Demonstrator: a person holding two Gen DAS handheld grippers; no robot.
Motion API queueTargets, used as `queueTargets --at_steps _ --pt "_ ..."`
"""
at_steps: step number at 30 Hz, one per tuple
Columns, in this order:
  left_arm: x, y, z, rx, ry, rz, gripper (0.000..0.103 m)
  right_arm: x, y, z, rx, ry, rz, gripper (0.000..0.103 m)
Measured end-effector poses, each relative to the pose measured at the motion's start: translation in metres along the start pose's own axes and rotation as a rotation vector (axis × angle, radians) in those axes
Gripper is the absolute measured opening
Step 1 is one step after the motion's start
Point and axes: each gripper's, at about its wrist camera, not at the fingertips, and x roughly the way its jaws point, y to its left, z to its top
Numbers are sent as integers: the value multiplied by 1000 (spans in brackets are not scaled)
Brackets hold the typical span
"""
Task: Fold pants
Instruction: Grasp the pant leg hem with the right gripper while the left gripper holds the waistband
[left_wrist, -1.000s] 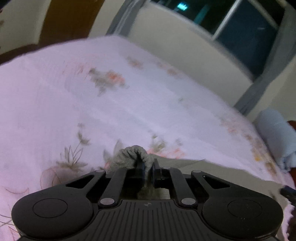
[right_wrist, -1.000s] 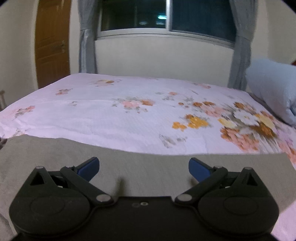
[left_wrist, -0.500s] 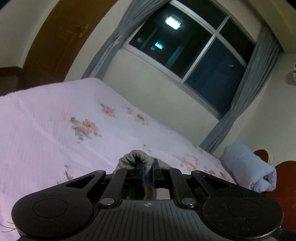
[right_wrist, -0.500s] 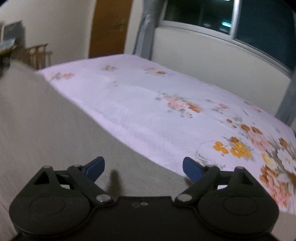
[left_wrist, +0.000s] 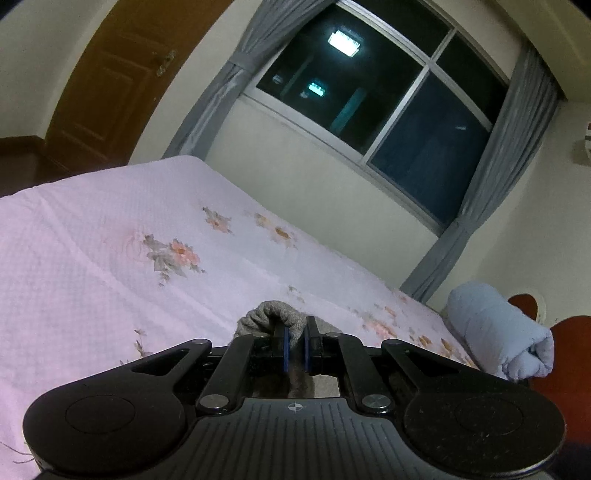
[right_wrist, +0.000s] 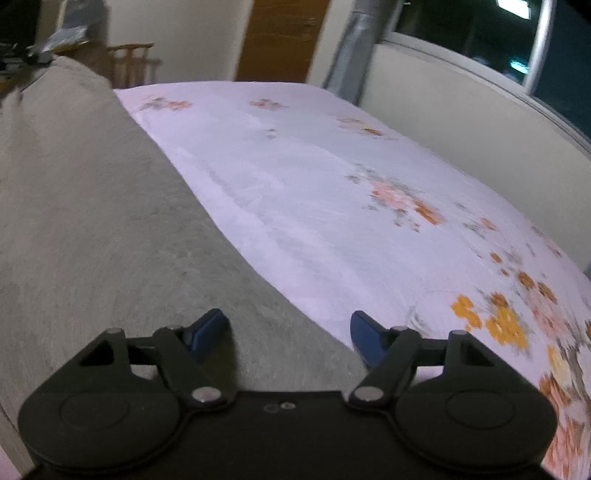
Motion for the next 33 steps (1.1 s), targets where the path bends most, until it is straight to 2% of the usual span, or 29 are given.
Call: queueTargets --at_steps 2,3,4,6,7,8,17,23,30,33 --pt "0 0 0 3 8 2 7 4 -6 4 4 19 43 65" --pt "1 0 0 5 12 3 7 7 -10 6 18 34 72 55" --pt "2 1 0 8 18 8 7 10 -14 7 39 50 109 31" --pt "5 2 -1 11 33 22 7 9 -10 9 21 57 106 10" --pt "8 2 -2 14 41 31 7 8 -8 9 14 60 105 3" --pt "10 4 -3 16 45 39 7 6 -5 8 7 55 98 1" --pt "13 4 -4 54 85 79 7 -36 15 8 -21 -4 22 0" --pt "9 -5 4 124 115 66 7 -67 25 10 -24 -14 -2 0" --pt "-16 -7 12 192 108 -51 7 -130 60 6 -57 -12 -24 0" --pt "-38 -1 7 203 81 -136 7 -159 83 3 -59 -12 -35 0"
